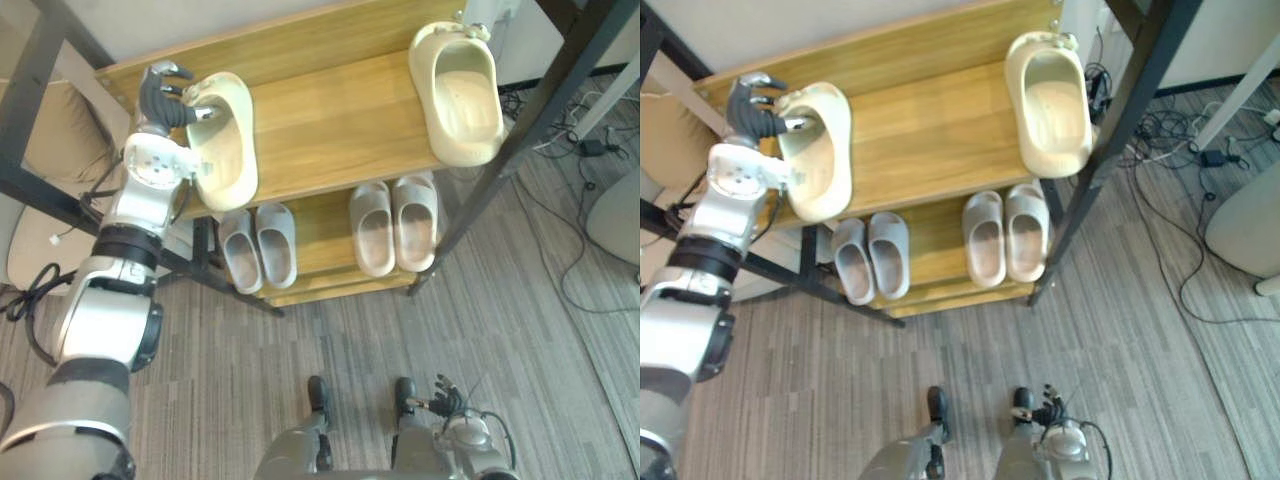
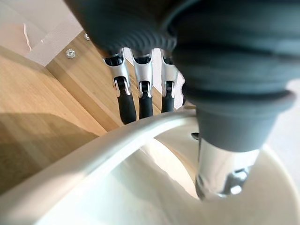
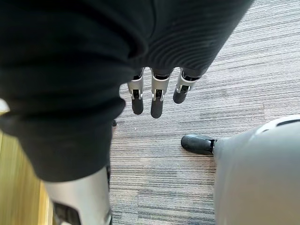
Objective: Organize the slippers on the shoe rack
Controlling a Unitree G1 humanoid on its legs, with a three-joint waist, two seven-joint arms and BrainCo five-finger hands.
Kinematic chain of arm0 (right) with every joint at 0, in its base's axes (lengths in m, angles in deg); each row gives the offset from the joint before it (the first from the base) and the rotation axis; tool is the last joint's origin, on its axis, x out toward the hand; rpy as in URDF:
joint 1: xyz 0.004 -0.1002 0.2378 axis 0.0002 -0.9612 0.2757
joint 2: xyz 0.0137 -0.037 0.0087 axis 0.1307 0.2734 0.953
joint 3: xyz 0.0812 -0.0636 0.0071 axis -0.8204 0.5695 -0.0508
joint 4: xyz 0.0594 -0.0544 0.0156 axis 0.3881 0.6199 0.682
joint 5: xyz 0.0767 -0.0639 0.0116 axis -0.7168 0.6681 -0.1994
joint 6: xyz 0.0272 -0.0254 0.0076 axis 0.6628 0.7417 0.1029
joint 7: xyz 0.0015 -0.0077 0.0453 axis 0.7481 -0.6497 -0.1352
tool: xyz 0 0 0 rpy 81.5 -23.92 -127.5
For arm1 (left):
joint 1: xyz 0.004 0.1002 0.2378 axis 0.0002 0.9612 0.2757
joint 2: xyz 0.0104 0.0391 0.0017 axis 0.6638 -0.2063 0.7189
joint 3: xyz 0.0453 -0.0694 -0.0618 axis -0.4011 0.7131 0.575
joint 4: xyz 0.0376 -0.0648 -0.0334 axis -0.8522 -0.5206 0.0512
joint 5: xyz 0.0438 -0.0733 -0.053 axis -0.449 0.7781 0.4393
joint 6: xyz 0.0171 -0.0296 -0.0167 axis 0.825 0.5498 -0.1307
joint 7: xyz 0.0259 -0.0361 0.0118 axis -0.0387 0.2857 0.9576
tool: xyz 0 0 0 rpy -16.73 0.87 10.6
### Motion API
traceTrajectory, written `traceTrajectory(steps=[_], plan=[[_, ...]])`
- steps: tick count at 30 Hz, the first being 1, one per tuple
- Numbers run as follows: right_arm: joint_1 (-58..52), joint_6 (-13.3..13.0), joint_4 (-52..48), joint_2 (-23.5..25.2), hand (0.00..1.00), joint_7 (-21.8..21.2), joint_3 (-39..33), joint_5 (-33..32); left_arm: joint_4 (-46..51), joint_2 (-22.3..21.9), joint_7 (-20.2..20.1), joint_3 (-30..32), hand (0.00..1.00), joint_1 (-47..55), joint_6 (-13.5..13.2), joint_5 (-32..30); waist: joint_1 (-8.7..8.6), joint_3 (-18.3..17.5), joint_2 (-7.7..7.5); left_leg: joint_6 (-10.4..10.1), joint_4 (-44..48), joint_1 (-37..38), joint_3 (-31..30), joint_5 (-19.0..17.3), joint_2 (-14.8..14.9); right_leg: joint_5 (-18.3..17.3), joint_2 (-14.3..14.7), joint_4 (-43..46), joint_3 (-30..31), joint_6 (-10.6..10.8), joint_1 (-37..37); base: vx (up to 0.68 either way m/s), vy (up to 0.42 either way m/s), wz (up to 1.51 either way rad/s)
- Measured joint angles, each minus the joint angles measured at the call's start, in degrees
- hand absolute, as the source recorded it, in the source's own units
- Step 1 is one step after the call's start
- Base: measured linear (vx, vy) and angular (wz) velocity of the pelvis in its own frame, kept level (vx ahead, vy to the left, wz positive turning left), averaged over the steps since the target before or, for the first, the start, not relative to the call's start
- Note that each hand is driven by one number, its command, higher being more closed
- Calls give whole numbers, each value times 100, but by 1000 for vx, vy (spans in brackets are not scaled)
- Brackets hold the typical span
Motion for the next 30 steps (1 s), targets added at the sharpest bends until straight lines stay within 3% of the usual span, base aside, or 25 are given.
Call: traceTrajectory(steps=[17, 30], plan=[[27, -24, 48, 22, 0, 1, -128, -8, 39, -21, -8, -218, 100, -173, -1, 11, -91, 4, 9, 5, 3, 18, -78, 5, -10, 25, -11, 1, -50, -3, 44, 3, 4, 1], [17, -18, -55, -188, 0, 3, 35, -50, 231, -106, -30, -574, 100, -381, -6, 10, -341, 17, 15, 7, 3, 5, 61, 3, -17, 68, -22, 1, 140, 18, -62, 1, 5, -6]])
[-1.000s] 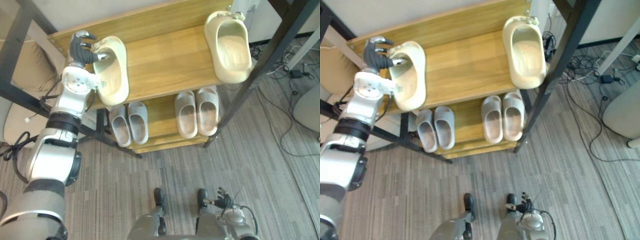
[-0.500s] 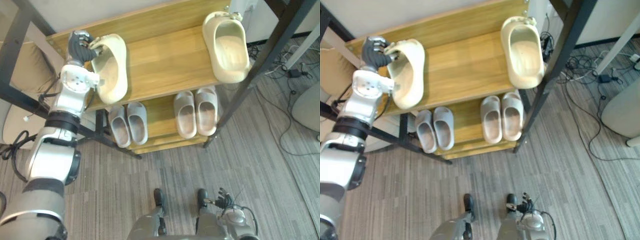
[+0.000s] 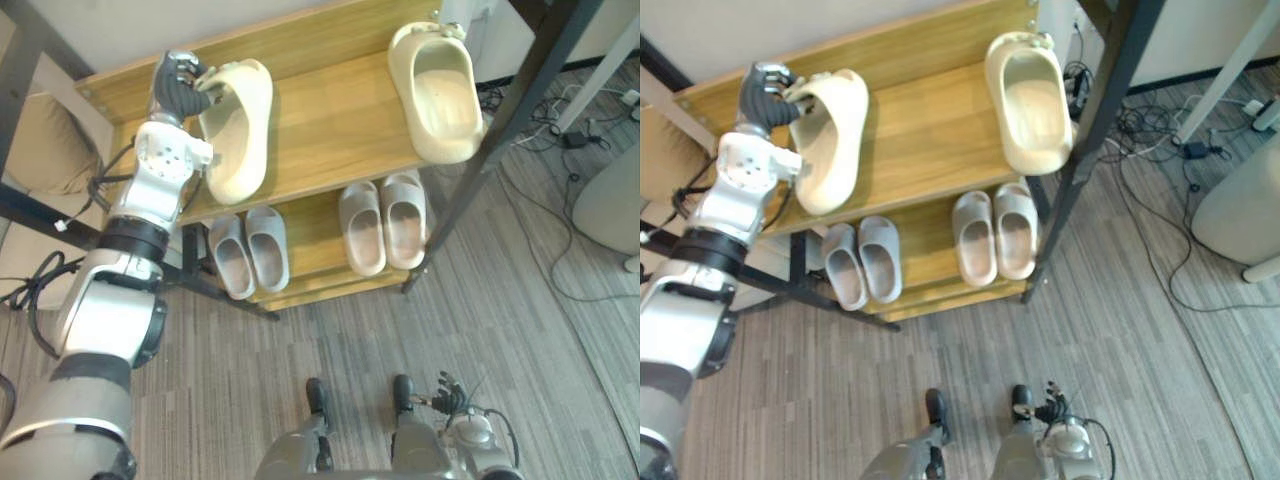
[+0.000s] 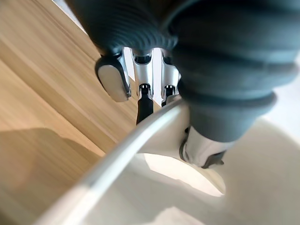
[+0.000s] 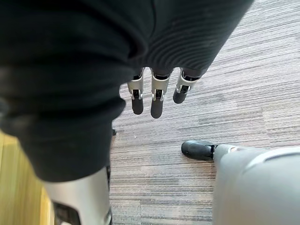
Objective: Organize the slippers on the shoe rack
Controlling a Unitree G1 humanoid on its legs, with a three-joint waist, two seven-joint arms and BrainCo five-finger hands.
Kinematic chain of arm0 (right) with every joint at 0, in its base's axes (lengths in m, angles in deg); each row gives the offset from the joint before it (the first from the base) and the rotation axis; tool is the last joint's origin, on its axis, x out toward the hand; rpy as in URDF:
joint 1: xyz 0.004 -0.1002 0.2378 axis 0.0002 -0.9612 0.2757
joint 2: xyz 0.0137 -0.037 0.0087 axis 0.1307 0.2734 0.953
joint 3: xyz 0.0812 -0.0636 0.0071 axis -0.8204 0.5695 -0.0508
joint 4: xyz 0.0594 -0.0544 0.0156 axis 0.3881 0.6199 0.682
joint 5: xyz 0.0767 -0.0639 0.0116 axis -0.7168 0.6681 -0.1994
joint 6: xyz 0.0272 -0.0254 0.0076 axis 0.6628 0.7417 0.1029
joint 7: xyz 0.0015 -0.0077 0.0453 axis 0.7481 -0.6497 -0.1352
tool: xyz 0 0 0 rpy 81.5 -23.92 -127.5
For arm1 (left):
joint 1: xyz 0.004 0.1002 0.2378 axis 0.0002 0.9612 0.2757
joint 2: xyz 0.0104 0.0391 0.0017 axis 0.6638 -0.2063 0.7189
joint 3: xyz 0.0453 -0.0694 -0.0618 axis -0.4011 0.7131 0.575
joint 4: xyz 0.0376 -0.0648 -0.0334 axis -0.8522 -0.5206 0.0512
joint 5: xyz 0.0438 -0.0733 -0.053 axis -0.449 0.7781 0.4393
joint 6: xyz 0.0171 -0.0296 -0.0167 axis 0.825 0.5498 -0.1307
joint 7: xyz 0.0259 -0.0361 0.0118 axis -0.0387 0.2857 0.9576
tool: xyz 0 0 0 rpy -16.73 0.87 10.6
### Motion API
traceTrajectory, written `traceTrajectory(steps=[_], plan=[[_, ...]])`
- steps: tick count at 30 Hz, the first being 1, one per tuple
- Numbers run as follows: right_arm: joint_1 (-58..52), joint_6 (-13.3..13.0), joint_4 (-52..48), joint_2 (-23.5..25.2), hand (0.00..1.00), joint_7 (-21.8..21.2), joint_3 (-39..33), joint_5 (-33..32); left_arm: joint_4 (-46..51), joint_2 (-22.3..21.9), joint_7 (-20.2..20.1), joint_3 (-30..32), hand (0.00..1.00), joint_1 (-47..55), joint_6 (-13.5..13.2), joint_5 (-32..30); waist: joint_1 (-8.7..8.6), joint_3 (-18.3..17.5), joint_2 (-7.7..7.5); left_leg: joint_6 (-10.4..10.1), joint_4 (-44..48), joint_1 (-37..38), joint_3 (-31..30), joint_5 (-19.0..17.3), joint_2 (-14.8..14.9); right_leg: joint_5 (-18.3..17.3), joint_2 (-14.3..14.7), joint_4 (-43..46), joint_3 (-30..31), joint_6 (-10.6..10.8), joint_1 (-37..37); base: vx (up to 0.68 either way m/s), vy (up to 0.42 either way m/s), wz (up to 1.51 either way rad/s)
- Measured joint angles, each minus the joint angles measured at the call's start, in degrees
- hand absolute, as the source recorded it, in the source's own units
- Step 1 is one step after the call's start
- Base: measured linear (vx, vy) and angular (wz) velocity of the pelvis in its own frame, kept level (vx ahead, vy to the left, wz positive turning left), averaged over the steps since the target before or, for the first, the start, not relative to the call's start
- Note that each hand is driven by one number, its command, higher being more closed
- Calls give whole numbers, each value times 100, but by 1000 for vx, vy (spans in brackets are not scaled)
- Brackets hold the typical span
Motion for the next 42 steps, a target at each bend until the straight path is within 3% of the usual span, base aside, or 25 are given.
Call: traceTrajectory(steps=[8, 14, 15, 24, 37, 42], plan=[[-23, 1, -27, -16, 0, 9, -131, -134, -33, -151, -41, -177, 100, -401, 0, -9, -178, 23, 21, 1, 0, -111, 52, 0, 13, 80, 14, 1, 179, -1, -205, 7, 8, -12], [-23, -36, -41, -15, 0, 8, -177, -174, -68, -155, -80, -192, 100, -609, 2, -14, -202, 53, 53, 1, -1, -183, 152, 0, 14, 112, 12, 0, 269, 3, -337, 4, 8, -8], [-23, -41, -42, -14, 0, 21, -177, -174, -69, -155, -79, -191, 0, -637, 4, -14, -211, 55, 53, 2, -1, -199, 161, 1, 14, 118, 13, 0, 279, 5, -356, 7, 7, -4], [14, -37, -17, -4, 0, 94, -177, -127, -298, -270, -41, -81, 0, -740, 23, -18, -320, 69, 47, 1, -1, -194, 250, 0, 11, 171, 14, 0, 437, 12, -425, 13, 4, -7], [23, -40, 51, 6, 0, 116, -167, -117, -299, -749, 48, 130, 0, -734, 22, 27, -327, 122, -17, 25, -2, -101, 160, 20, 10, 193, -1, 0, 360, 13, -289, 3, 4, 3], [108, -36, 217, 5, 0, 117, -90, -116, -292, -881, 76, 139, 0, -717, 16, 396, -325, 126, -22, 49, -2, -88, 108, 39, 0, 197, -34, 0, 300, 20, -241, -1, 15, 6]])
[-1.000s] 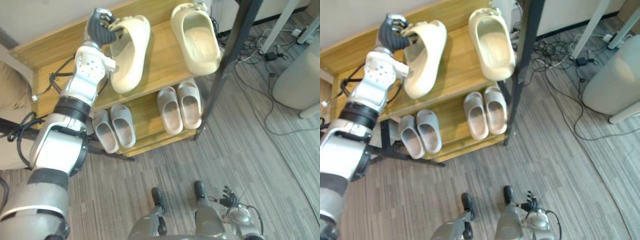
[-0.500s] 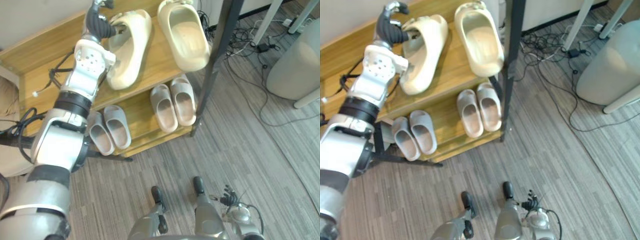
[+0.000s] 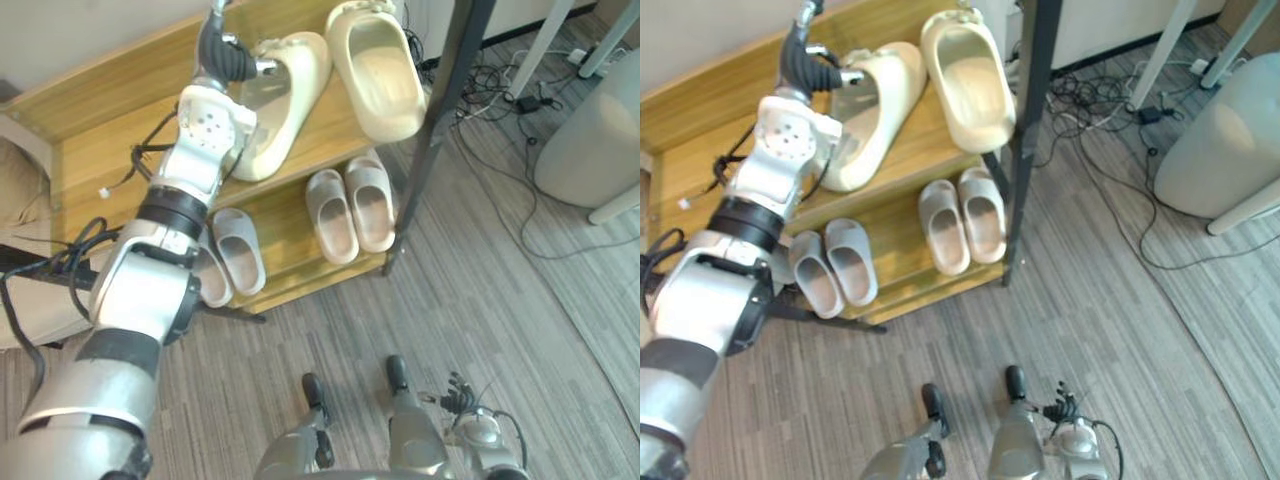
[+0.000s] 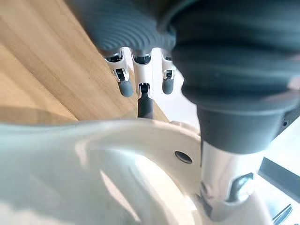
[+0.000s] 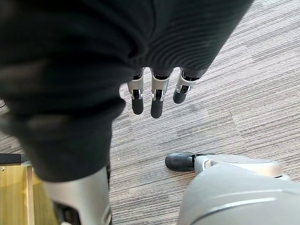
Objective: Organize the slippers on the shoe rack
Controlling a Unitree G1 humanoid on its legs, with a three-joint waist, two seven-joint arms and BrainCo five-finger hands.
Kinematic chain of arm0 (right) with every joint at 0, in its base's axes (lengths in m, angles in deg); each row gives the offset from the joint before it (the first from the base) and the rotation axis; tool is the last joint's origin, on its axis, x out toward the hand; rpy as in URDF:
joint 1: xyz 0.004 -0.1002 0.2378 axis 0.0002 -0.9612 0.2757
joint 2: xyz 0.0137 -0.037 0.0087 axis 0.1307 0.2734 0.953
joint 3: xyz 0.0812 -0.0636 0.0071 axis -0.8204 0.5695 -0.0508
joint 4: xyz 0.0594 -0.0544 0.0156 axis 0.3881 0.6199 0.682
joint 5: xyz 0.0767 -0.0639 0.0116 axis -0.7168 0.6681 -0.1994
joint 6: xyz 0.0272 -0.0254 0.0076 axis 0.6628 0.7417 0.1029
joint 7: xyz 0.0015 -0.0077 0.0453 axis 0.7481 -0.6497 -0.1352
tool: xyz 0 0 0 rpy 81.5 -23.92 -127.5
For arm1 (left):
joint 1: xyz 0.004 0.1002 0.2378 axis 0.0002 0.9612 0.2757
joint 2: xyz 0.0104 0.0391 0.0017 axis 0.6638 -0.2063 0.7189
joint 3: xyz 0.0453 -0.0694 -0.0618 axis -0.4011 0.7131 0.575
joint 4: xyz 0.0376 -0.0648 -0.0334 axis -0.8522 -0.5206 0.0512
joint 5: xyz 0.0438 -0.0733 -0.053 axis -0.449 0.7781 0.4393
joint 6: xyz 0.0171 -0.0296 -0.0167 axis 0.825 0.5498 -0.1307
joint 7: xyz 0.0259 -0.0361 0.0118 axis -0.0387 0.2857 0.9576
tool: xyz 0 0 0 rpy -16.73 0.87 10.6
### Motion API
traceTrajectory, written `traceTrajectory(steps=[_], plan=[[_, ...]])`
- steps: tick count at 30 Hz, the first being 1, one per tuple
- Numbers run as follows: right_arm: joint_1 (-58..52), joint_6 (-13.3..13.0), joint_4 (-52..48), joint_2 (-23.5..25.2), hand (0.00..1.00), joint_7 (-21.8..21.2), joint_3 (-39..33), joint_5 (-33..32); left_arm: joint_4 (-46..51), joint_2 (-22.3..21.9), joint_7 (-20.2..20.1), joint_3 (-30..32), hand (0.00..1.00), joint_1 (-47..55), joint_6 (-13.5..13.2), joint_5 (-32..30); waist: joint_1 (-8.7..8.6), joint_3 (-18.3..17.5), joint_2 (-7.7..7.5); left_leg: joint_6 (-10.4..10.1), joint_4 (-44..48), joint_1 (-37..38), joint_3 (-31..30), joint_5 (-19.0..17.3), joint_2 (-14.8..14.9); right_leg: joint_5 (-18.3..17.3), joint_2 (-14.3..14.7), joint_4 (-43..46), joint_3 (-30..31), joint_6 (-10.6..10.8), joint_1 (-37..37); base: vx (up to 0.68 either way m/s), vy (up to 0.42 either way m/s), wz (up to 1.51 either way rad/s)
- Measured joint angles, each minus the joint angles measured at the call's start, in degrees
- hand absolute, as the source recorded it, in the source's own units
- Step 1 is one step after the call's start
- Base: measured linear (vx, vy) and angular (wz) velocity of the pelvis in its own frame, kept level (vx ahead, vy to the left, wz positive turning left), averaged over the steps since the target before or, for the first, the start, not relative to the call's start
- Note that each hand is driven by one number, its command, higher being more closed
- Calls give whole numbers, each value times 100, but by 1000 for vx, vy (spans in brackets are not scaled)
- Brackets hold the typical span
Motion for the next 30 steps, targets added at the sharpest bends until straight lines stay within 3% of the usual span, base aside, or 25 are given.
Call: traceTrajectory(steps=[12, 19, 30], plan=[[113, 50, 19, 8, 0, 55, 187, 12, 1058, -726, 193, 4, 0, 726, -78, 521, 42, -1, -1, 68, -1, 100, -398, 82, -87, -48, -92, 0, -405, 62, 320, -3, 30, 17], [171, 130, 23, 36, 0, 87, 356, 27, 1942, -1091, 337, 4, 0, 1428, -386, 1015, 191, -10, -4, 59, -1, 171, -570, 123, -102, -75, -102, -1, -621, 72, 510, 6, 27, 15], [174, 223, 22, 263, 0, 81, 554, 219, 2146, -1032, 338, 146, 0, 2142, -428, 1280, 375, -24, -23, 10, -29, 278, -789, 88, -117, -220, -107, -18, -920, 50, 759, -6, 15, 14]])
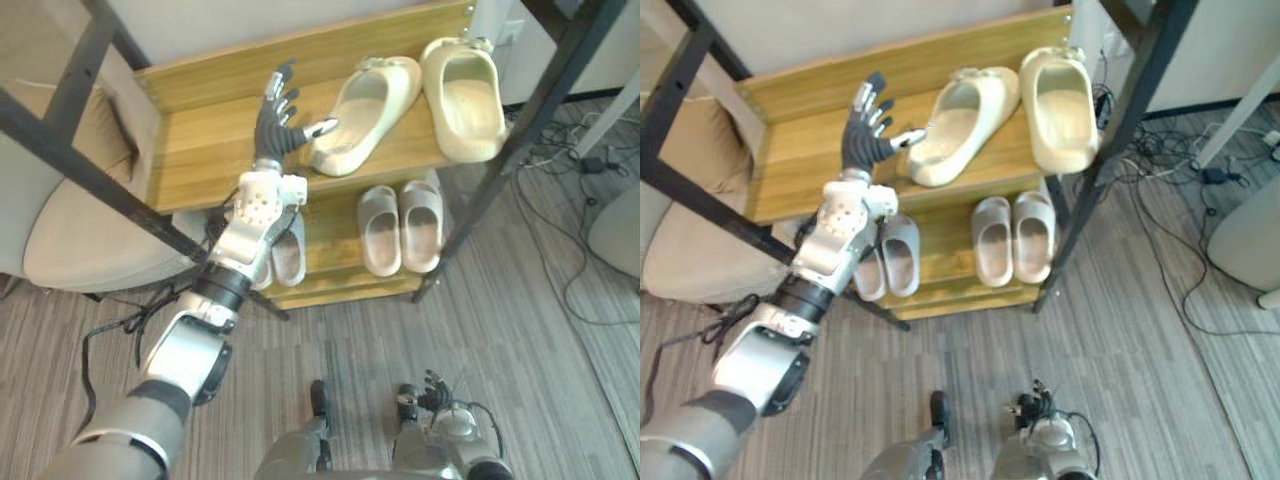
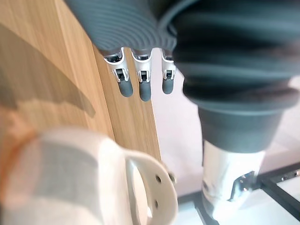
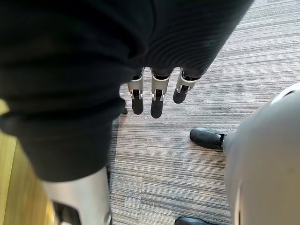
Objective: Organize the slippers on the shoe rack
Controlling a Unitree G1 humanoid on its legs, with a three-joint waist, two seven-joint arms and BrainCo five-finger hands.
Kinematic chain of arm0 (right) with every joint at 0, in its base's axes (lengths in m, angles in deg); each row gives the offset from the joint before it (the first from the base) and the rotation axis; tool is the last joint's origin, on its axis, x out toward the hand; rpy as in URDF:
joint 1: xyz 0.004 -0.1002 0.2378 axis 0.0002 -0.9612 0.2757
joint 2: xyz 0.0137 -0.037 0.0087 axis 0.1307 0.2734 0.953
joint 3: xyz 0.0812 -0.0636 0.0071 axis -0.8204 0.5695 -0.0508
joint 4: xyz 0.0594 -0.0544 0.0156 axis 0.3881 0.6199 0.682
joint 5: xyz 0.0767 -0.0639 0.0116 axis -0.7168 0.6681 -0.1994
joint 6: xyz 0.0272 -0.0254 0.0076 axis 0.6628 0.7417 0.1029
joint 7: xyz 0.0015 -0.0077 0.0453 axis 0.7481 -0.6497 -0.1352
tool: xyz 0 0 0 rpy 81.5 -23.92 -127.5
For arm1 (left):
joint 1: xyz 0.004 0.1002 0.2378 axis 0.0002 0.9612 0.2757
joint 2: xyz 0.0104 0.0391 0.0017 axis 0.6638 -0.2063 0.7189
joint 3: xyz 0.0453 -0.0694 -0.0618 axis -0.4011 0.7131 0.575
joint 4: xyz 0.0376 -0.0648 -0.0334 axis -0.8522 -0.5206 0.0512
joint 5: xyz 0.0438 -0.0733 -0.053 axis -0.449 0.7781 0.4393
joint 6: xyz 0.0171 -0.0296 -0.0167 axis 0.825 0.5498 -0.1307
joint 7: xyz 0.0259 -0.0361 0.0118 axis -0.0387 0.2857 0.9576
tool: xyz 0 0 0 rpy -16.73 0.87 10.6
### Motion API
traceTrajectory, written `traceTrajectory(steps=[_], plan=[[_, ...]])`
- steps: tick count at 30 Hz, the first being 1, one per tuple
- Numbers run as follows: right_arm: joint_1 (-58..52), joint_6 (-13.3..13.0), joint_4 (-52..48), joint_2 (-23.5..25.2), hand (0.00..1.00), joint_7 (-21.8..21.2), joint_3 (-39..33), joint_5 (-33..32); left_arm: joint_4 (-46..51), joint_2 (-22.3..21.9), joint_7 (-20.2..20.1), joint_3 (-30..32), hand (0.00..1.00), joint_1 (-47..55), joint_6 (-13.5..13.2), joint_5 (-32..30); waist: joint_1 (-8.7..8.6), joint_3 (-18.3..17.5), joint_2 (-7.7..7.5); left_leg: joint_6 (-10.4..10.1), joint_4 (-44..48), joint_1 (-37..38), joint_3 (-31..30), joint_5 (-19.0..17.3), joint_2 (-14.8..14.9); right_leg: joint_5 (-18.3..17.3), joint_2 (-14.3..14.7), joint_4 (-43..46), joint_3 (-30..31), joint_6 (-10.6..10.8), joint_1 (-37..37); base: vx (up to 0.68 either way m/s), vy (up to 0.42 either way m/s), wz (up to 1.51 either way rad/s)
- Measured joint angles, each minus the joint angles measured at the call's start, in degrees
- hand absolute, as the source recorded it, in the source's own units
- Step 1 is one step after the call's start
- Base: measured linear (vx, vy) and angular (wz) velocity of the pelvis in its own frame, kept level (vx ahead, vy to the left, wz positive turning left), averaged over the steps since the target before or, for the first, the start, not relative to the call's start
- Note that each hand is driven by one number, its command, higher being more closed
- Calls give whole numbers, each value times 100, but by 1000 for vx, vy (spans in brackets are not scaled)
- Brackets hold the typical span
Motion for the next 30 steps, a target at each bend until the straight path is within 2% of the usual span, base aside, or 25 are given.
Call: traceTrajectory(steps=[11, 15, 22, 30], plan=[[6, 0, 0, 141, 0, 3, 7, 12, 10, 199, -7, 77, 0, 327, 3, -1, 34, -33, -66, 25, 29, 18, -43, 19, 35, 14, 39, 12, -71, 30, 39, 29, -2, 1], [4, 2, 24, 178, 0, 2, 44, 12, 144, 59, -14, 0, 0, 527, 4, 0, 34, -71, -137, 23, 27, 18, -65, 22, 36, 13, 40, -2, -102, 28, 52, -27, 9, 2], [29, 4, 146, 129, 0, 4, 31, 13, 447, -330, -110, -349, 0, 717, -3, 12, 33, -91, -176, -27, 25, 19, -62, -14, 43, -2, 46, -27, -97, 11, 51, -17, 7, 0], [-25, -13, 142, -46, 0, -51, -13, 8, 524, -375, -244, -486, 0, 724, -82, 134, -20, -94, -183, -27, 28, 41, -10, -17, 83, -9, 76, 8, -53, 9, 45, 5, 0, -3]])
